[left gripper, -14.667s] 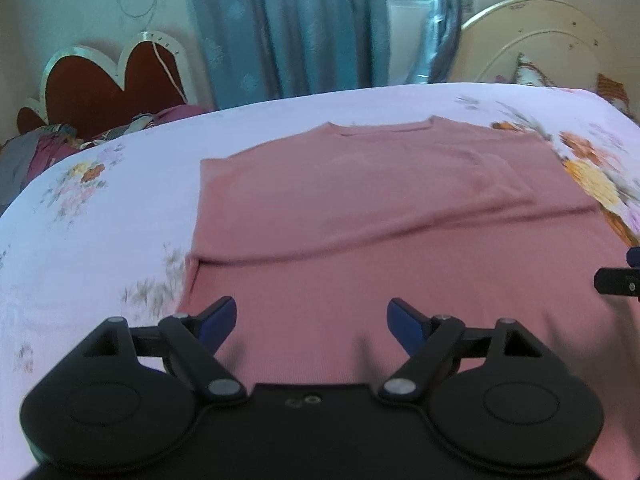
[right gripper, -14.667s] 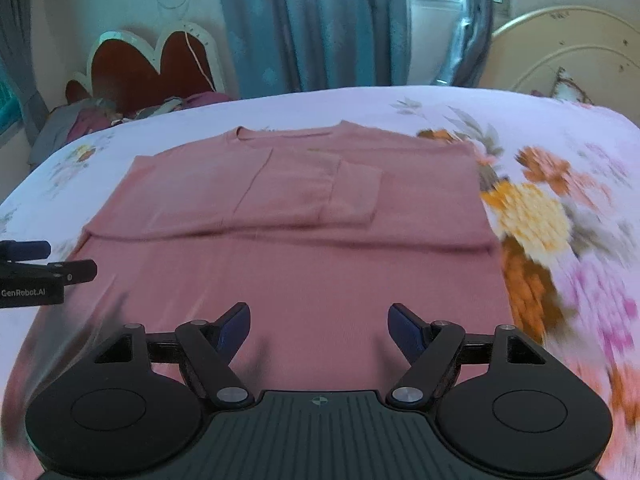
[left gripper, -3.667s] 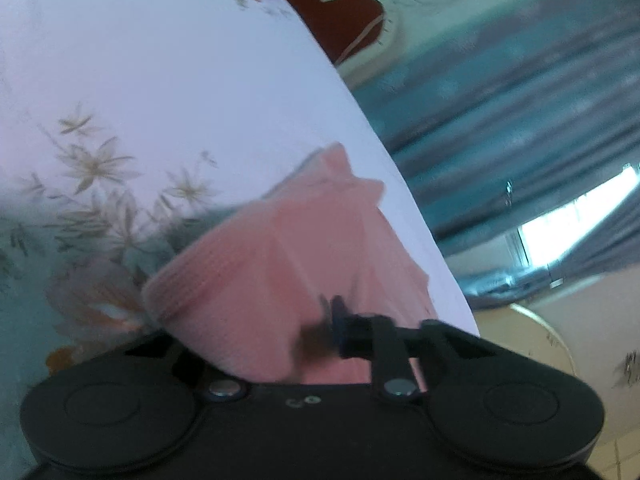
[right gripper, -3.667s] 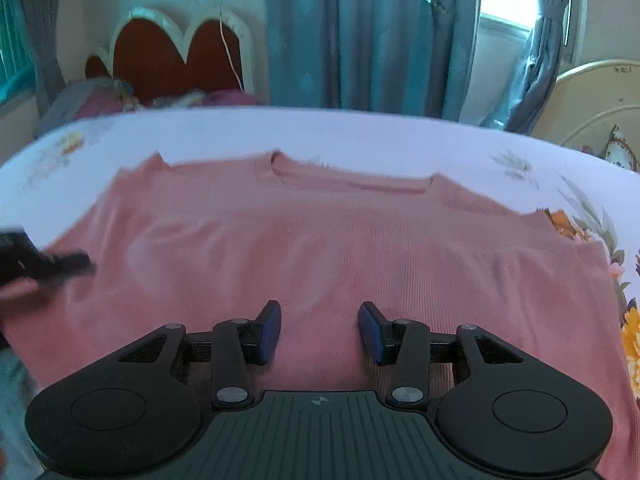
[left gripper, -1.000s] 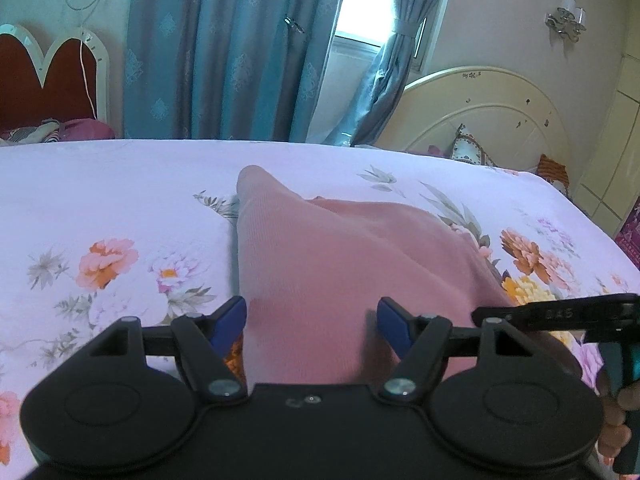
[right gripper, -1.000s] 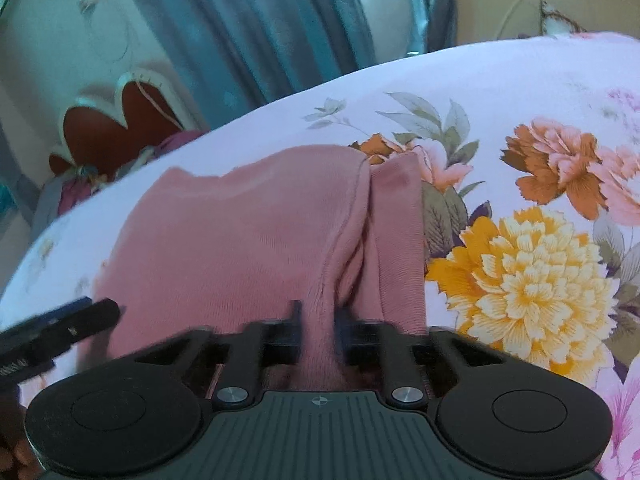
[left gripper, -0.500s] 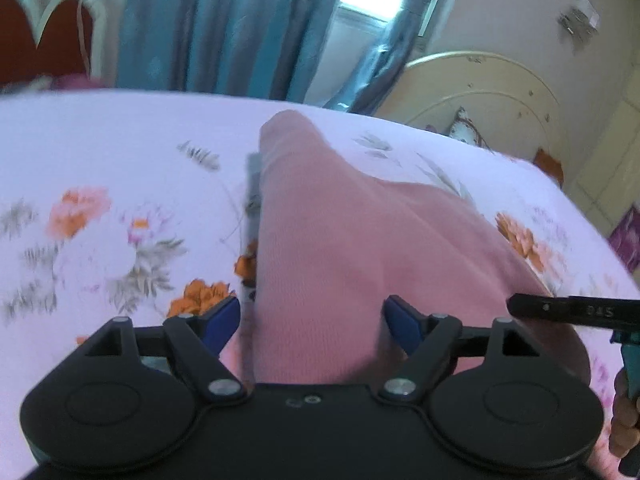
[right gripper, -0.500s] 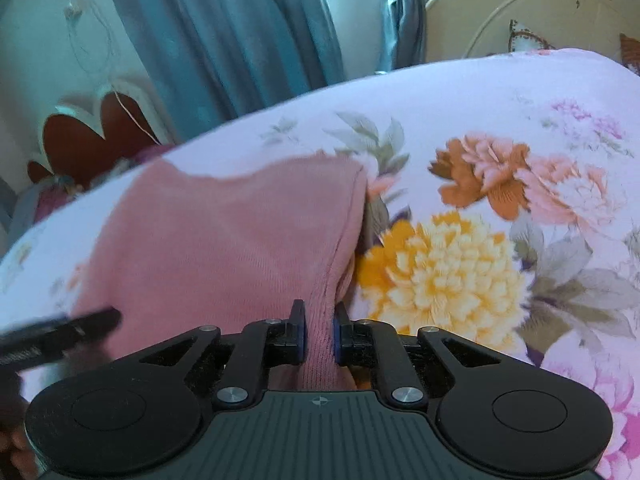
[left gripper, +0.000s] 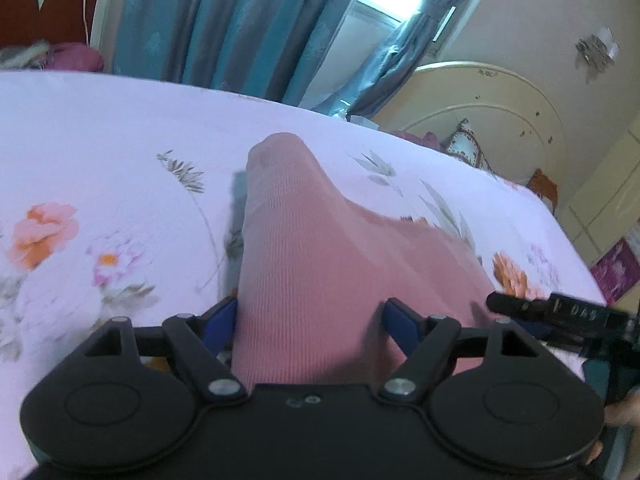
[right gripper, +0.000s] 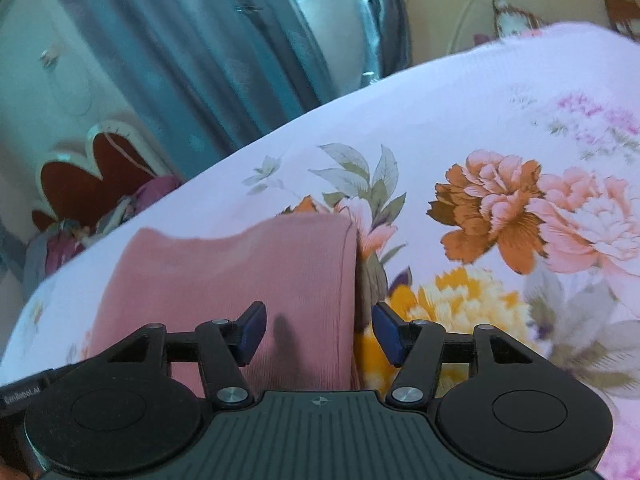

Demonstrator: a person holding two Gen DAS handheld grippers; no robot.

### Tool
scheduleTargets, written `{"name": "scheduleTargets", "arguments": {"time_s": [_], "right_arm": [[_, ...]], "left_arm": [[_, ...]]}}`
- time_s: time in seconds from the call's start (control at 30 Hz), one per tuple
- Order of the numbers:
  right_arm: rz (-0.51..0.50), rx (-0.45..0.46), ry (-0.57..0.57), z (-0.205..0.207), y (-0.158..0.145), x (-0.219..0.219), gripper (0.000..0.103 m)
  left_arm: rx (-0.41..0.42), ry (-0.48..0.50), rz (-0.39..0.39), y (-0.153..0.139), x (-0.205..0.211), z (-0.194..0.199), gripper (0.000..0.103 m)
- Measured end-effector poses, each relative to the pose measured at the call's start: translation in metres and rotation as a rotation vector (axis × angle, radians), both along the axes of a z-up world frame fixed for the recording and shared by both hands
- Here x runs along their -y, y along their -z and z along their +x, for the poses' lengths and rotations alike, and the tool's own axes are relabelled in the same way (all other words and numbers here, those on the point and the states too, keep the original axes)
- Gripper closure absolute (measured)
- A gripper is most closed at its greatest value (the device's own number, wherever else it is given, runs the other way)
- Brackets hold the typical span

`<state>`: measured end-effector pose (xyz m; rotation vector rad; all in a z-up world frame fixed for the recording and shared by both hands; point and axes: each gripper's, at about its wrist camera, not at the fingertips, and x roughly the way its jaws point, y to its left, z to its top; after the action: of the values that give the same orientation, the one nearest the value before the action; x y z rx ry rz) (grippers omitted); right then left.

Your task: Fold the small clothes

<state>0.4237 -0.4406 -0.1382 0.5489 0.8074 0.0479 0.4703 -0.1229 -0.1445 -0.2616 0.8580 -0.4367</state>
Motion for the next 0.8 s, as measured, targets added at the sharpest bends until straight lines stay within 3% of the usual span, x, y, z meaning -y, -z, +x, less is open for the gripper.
{"name": "scheduleTargets", "arguments": {"time_s": [0.1,0.13,0.2,0.33,0.4,0.43,0.5,0.63,0.7,0.8], "right_arm": [[0.02,-0.007,0.013,0.018,0.007,0.001,0.045],[0.01,-0.005,0.014,0.021,0.007,0.0,0.046],[-0.004,0.005,0.008,0.025,0.006,-0.005,0.079],[-0.074,0.073,-0.023,0.021,0.002,-0.015,0.084],[-0.111,0.104,-0.018,0.018,0.005,-0.016,0.091],[-0.155,0.063,-0.003,0.023,0.013,-0.016,0.091],[-0.146,0.041,0.027,0.027,0.021,-0.006,0.091],[-0.191,0.073,0.014,0.022,0.005,-0.003,0.091],[-0.22,0.111,0.014,0.021,-0.005,-0.007,0.091],[-0.238,0.141,-0.014,0.025,-0.014,-0.017,0.09]], "left_arm": [[-0.036,-0.022,-0.041,0.008,0.002,0.023,0.025],[-0.045,-0.03,-0.051,0.011,0.0,0.028,0.031],[-0.055,-0.053,-0.082,0.016,-0.006,0.035,0.045],[-0.011,-0.076,-0.104,0.022,-0.016,0.028,0.061],[0.023,-0.069,-0.091,0.025,-0.015,0.023,0.061],[0.026,-0.068,-0.085,0.028,-0.014,0.023,0.06],[0.013,-0.075,-0.085,0.027,-0.011,0.026,0.059],[0.08,-0.057,0.005,0.007,-0.002,0.023,0.053],[0.093,-0.082,-0.001,0.0,-0.001,0.03,0.042],[0.081,-0.096,0.002,-0.003,0.004,0.047,0.04]]}}
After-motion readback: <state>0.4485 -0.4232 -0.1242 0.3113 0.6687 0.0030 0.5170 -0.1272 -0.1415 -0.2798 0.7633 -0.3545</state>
